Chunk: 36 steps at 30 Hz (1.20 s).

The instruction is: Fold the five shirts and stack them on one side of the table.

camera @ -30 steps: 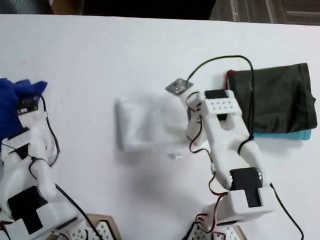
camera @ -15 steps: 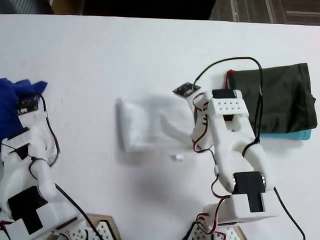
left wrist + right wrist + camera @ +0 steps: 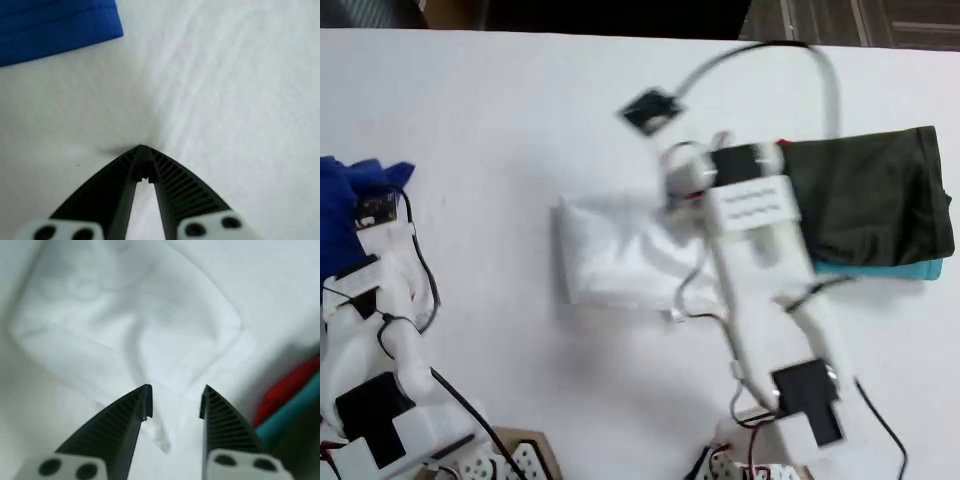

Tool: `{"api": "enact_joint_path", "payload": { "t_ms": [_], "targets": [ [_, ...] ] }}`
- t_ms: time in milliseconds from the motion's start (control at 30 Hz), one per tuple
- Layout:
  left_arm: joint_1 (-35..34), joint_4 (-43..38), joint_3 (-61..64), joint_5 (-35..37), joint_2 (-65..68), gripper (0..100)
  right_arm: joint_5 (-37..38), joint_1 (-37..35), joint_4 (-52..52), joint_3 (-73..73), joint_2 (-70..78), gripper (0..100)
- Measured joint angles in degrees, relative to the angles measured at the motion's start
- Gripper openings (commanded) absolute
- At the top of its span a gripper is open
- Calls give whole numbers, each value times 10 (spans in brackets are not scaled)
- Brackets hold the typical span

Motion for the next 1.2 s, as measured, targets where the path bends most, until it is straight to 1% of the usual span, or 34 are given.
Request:
{"api": "enact_joint_path", "payload": {
  "t_ms": [133,333,500,667,733,833,933,1000,1100,1200],
  "targets": [
    [0,0,0,0,0,25,-21,-83,-18,-4,92,108],
    [0,0,0,0,0,25,-21,-151,-4,-4,145,107],
    [0,0,0,0,0,25,-21,-175,-45,51,167,106],
    [0,0,0,0,0,25,-21,-174,-53,51,163,106],
    [0,0,0,0,0,25,-21,-160,-33,29,141,106],
    [0,0,0,0,0,25,-1,-113,-12,-24,86,106],
    [0,0,0,0,0,25,11,-40,-16,-53,68,105],
    [11,0,0,0,0,25,12,12,-40,-54,76,105],
    [56,33,-18,0,0,25,12,78,-84,-62,121,104],
    [127,96,-76,0,0,25,11,109,-118,-62,185,104]
  ]
}}
